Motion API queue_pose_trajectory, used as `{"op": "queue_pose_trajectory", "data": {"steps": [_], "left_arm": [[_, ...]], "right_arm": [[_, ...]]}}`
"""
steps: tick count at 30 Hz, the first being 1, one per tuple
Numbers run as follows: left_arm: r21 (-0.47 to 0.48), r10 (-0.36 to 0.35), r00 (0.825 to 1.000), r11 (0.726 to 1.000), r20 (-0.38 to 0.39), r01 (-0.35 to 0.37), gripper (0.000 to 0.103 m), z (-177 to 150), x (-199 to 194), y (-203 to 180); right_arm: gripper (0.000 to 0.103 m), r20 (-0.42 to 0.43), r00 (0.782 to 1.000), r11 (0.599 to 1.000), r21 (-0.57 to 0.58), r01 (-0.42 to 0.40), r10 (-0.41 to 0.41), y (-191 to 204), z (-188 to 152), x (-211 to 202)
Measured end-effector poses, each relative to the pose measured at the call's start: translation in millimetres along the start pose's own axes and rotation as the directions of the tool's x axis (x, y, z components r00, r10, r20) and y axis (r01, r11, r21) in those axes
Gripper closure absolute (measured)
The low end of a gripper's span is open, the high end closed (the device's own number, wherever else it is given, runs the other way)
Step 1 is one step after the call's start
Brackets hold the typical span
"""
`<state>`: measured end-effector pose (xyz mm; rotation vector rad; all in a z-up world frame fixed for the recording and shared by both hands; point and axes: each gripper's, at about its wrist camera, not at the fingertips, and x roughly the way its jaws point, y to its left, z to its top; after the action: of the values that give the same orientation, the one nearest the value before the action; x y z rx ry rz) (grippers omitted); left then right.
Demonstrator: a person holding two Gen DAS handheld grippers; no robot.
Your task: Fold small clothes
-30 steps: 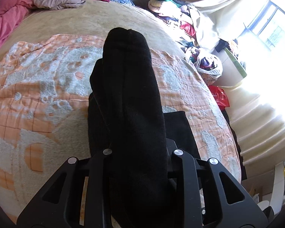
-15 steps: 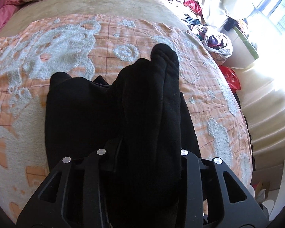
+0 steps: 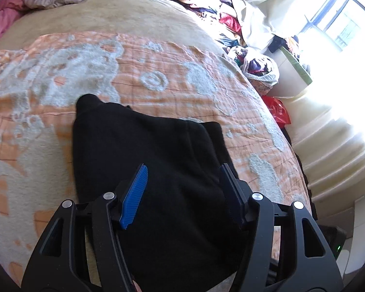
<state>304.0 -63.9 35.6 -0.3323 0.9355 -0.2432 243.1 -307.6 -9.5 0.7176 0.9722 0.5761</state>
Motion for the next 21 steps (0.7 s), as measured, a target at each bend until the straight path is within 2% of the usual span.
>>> {"op": "queue_pose_trajectory", "data": {"steps": [2,5,7,12,13,15,16,17,21], "left_arm": [[0.022,0.064,0.997,0.998,0.031,-0.065,0.05,-6.6,-12.9,12.7],[0.037,0.122,0.991,0.992,0.051,-0.124,0.05,-18.4,-23.4,31.5],[0.049,0.134,0.99,0.99,0.037,-0.136,0.05,-26.8,-22.6,38.5],[0.081,0.139,0.99,0.987,0.018,-0.14,0.05,-37.5,-12.8,37.2],[0.087,0.144,0.989,0.986,0.022,-0.145,0.05,-38.3,-12.0,36.0],[0.1,0.154,0.988,0.983,0.027,-0.156,0.05,-39.5,-11.5,33.2],[0.109,0.155,0.988,0.982,0.026,-0.157,0.049,-39.9,-11.1,31.0],[0.117,0.16,0.987,0.98,0.026,-0.162,0.049,-40.2,-10.1,29.2],[0.153,0.184,0.982,0.97,0.037,-0.188,0.048,-42.4,-9.0,18.1]], "right_arm": [[0.044,0.0,1.0,1.0,-0.015,-0.015,0.015,4.1,9.6,-1.9],[0.032,-0.015,1.0,0.999,-0.036,-0.018,0.018,11.2,26.4,-0.7],[0.032,-0.025,0.999,0.999,-0.03,-0.026,0.025,11.0,39.8,4.4],[0.032,-0.126,0.992,0.997,-0.075,-0.015,0.005,12.0,61.2,32.3],[0.034,-0.14,0.99,0.995,-0.103,-0.009,-0.005,14.7,65.1,37.4],[0.05,-0.147,0.988,0.987,-0.161,0.018,-0.042,19.3,71.6,43.4],[0.068,-0.152,0.987,0.981,-0.192,0.019,-0.049,20.8,71.9,45.5],[0.081,-0.15,0.987,0.973,-0.228,0.023,-0.059,23.9,71.8,47.2],[0.085,-0.073,0.991,0.926,-0.371,0.074,-0.109,36.3,69.8,42.7]]}}
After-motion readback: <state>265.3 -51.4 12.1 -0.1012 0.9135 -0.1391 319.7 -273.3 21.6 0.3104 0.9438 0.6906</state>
